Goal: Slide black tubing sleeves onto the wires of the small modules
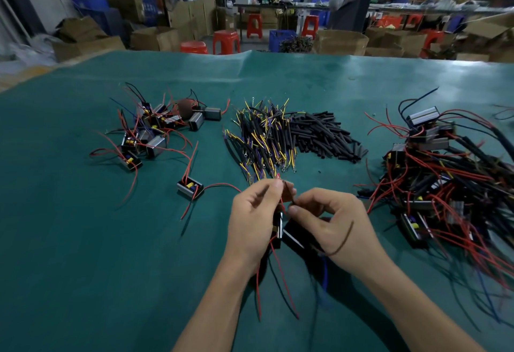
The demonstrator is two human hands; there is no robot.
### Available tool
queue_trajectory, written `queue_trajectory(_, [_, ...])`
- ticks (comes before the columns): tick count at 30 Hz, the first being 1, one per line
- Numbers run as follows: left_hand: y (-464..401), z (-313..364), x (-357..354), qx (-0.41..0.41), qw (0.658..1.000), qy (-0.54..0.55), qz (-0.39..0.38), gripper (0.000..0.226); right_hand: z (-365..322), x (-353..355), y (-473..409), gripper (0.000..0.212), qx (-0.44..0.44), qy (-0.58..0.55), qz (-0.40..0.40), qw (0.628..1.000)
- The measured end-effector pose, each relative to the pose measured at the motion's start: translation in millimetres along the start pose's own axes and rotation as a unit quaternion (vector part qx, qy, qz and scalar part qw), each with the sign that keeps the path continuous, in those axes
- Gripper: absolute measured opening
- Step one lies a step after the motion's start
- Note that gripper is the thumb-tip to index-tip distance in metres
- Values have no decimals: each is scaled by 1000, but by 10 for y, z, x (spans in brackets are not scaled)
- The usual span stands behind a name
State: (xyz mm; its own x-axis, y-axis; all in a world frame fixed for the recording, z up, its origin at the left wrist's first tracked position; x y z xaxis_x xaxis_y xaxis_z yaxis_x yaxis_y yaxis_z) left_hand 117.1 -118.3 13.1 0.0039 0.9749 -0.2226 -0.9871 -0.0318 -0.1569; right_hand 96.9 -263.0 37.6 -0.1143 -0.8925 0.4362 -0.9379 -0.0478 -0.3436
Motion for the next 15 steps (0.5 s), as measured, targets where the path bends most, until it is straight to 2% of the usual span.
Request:
queue_trajectory(3, [16, -18, -36, -7, 999, -44, -30, 18, 5, -44, 4, 12, -31, -23, 8, 999])
queue_trajectory(5, [20, -23, -42, -22, 997, -65, -41, 14, -3, -56, -42, 10, -48, -7, -15, 999])
queue_trajectory(7, [11, 3, -44, -36, 996, -67, -43, 17, -17, -53, -146, 7, -71, 24, -87, 993])
queue_trajectory(9, [2, 22, -39, -41, 996, -63, -38, 17, -9, -24, -285, 6, -116, 4, -173, 978])
queue_trajectory(10, [-7, 16, -28, -40, 997, -64, -30, 20, 6, 29, -394, 7, -131, 1, -184, 974])
queue_trajectory(11, [-16, -5, -10, -33, 998, -60, -18, 25, 40, 119, -542, 8, -136, 15, -162, 977])
queue_trajectory(13, [-25, -52, 17, -14, 999, -47, -1, 30, 176, 380, -926, 8, -131, 122, -51, 982])
queue_trajectory(15, [-15, -57, 12, -11, 999, -51, 1, 26, 312, 571, -1243, 10, -131, 292, 24, 947])
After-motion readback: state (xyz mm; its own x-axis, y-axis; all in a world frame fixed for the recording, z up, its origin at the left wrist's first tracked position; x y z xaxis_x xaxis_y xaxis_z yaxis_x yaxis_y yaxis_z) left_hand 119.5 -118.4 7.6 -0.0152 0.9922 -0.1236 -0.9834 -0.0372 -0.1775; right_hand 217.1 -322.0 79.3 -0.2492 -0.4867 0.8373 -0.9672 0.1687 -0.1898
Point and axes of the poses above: each hand's wrist, its own y-axis away from the middle knuckle, its own x-axis out of the back of the hand, z = x × y, the point moved 7 cm from there along -y, towards the middle knuckle, and after that the axes turned 1 degree about -x, right-handed, at the moved point
